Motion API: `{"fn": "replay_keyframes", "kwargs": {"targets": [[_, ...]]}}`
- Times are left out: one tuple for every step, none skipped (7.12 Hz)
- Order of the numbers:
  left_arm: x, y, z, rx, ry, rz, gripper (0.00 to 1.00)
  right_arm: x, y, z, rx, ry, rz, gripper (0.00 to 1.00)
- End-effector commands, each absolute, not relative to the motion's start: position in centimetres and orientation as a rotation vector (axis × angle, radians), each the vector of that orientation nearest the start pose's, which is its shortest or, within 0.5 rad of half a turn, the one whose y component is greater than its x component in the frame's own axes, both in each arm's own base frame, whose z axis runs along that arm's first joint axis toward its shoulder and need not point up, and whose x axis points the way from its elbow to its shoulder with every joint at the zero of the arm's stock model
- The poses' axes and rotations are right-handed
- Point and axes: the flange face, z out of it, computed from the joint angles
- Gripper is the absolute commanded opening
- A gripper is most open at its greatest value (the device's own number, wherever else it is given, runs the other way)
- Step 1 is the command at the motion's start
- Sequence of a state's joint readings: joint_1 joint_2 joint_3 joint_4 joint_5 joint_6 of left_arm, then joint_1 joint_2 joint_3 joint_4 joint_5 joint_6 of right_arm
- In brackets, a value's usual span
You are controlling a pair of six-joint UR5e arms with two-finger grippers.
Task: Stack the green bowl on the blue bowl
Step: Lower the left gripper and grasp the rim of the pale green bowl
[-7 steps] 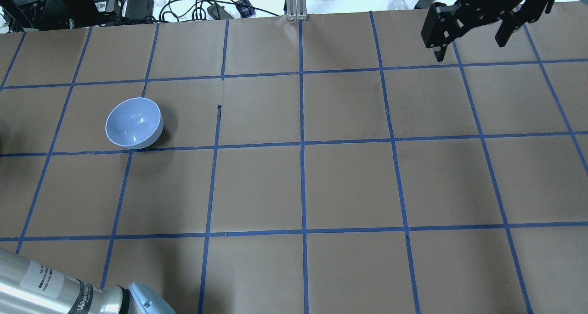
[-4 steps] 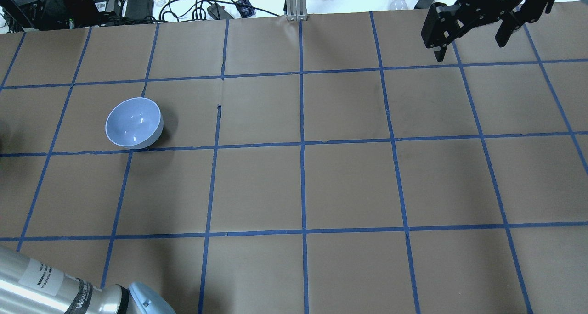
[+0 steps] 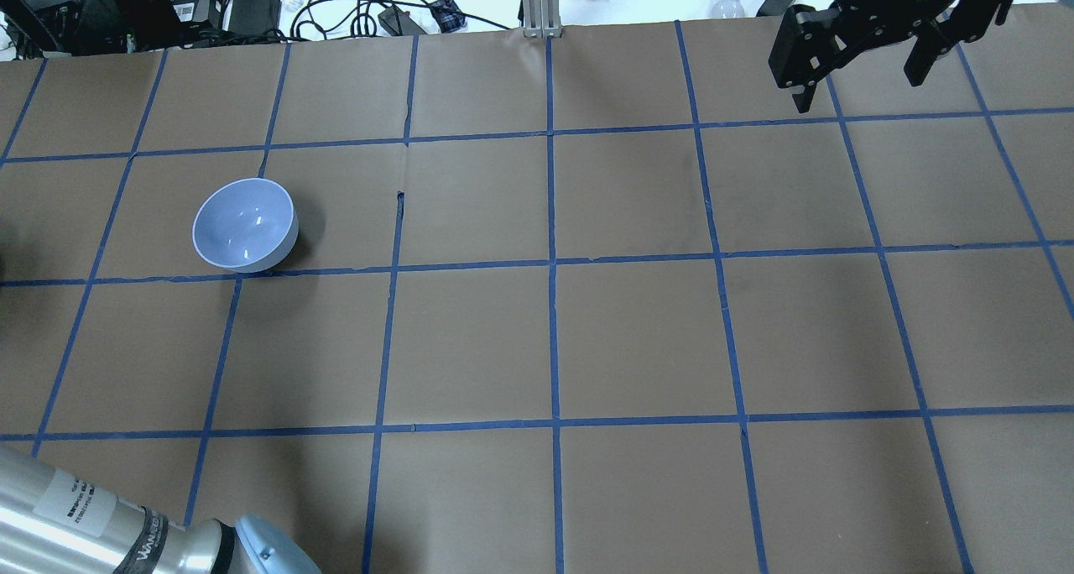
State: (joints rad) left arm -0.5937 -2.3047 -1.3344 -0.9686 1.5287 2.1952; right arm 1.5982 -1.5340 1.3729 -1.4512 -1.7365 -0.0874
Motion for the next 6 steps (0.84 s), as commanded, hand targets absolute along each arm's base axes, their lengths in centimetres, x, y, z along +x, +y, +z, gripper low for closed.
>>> {"fn": "replay_keyframes", "kwargs": {"targets": [[54.24,-53.2,19.57,1.739,2.483,-0.062,1.0,13.0,-50.32,55.61,-0.182,3.303,-0.06,1.0],[54.25,-53.21,19.34,1.742,2.484,-0.062,0.97,13.08,-50.3,55.61,-0.184,3.303,-0.06,1.0],[54.31,-53.21,19.29,1.746,2.482,-0.058,0.81,13.08,-50.3,55.61,-0.184,3.303,-0.06,1.0],[54.28,-53.18,19.22,1.758,2.475,-0.055,0.32,13.08,-50.3,55.61,-0.184,3.303,-0.06,1.0],[54.28,-53.17,19.22,1.769,2.467,-0.054,0.0,13.0,-50.32,55.61,-0.182,3.303,-0.06,1.0],[54.27,-53.16,19.32,1.773,2.464,-0.054,0.0,13.08,-50.3,55.61,-0.184,3.303,-0.06,1.0]]}}
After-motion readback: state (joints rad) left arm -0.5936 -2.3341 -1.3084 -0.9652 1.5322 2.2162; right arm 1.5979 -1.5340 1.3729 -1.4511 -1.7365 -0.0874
